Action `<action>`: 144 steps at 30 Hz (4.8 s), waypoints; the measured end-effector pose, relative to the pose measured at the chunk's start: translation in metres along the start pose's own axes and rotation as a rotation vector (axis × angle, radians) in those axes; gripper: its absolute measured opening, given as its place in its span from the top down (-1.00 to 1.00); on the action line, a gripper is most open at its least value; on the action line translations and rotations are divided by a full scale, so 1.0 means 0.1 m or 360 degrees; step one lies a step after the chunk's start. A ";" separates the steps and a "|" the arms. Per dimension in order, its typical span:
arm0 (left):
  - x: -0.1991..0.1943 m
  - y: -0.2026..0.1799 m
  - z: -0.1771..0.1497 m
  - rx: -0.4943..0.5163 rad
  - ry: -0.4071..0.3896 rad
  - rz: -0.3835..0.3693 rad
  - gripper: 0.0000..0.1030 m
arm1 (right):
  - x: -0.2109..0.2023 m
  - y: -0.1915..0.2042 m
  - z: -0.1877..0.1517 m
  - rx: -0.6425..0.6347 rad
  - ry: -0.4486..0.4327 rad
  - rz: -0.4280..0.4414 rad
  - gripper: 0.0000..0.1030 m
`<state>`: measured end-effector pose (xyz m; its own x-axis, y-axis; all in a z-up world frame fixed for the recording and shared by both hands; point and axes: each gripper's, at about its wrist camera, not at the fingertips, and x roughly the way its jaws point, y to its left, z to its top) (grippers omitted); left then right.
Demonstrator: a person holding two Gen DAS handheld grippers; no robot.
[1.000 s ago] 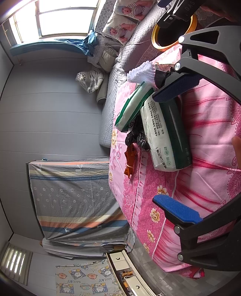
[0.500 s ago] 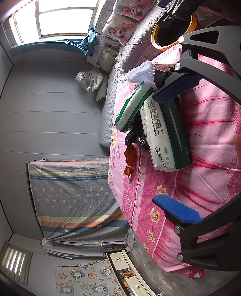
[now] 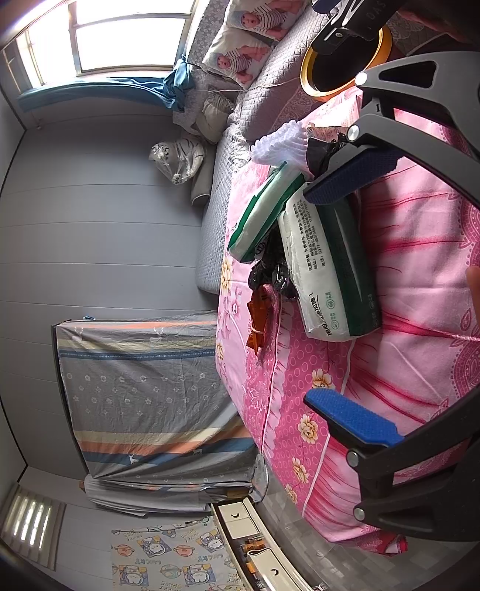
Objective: Collect trash
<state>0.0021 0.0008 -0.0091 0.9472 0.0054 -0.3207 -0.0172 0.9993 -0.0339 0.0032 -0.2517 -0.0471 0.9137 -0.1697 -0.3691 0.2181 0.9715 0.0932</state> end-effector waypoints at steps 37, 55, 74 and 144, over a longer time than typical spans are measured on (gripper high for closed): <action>0.02 0.01 -0.02 0.0002 0.0012 0.0007 -0.86 | 0.02 -0.02 0.03 0.0007 0.0001 -0.0002 -0.85; 0.09 -0.01 -0.13 0.0081 0.0094 -0.0201 -0.86 | 0.41 0.59 0.54 -0.0449 0.0281 0.0594 -0.85; 0.53 0.57 0.20 0.0758 0.0262 -0.0552 -0.86 | 1.27 1.05 0.53 -0.0744 0.0775 0.0635 -0.02; 0.93 1.55 0.49 0.0078 0.0537 -0.0778 0.53 | 0.43 -0.56 1.04 0.0242 0.0523 0.1066 0.75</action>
<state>0.1029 0.1582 0.0024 0.6873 -0.4599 -0.5623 0.4176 0.8835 -0.2122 0.0658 -0.3303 0.0284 0.7235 0.5295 -0.4429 -0.2807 0.8118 0.5120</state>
